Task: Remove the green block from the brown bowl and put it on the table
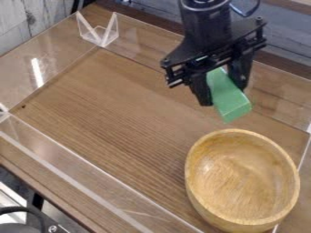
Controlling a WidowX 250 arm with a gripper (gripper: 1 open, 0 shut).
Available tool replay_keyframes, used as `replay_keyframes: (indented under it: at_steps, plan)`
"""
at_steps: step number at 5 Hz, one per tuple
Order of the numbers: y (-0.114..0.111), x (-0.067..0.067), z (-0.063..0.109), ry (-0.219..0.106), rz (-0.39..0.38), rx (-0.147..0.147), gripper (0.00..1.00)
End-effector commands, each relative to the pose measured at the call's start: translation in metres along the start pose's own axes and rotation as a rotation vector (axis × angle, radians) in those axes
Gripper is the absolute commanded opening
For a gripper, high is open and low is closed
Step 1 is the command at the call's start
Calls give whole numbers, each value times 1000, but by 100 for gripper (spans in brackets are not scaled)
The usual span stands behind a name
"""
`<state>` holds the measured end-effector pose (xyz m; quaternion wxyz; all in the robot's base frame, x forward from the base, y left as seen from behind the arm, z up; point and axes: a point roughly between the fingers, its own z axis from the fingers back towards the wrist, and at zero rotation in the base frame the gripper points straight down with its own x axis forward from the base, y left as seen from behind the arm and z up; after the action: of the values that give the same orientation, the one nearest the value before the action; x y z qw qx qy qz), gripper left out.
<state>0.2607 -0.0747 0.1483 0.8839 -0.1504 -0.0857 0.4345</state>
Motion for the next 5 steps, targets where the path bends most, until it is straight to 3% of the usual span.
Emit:
replay_keyframes:
  at_steps: [1, 2, 4, 5]
  plan:
    - [8, 8, 18, -47, 31, -33, 0]
    - [25, 17, 25, -81, 82, -25, 0]
    - [78, 60, 7, -178, 239, 1, 0]
    - [87, 61, 8, -199, 289, 11, 0]
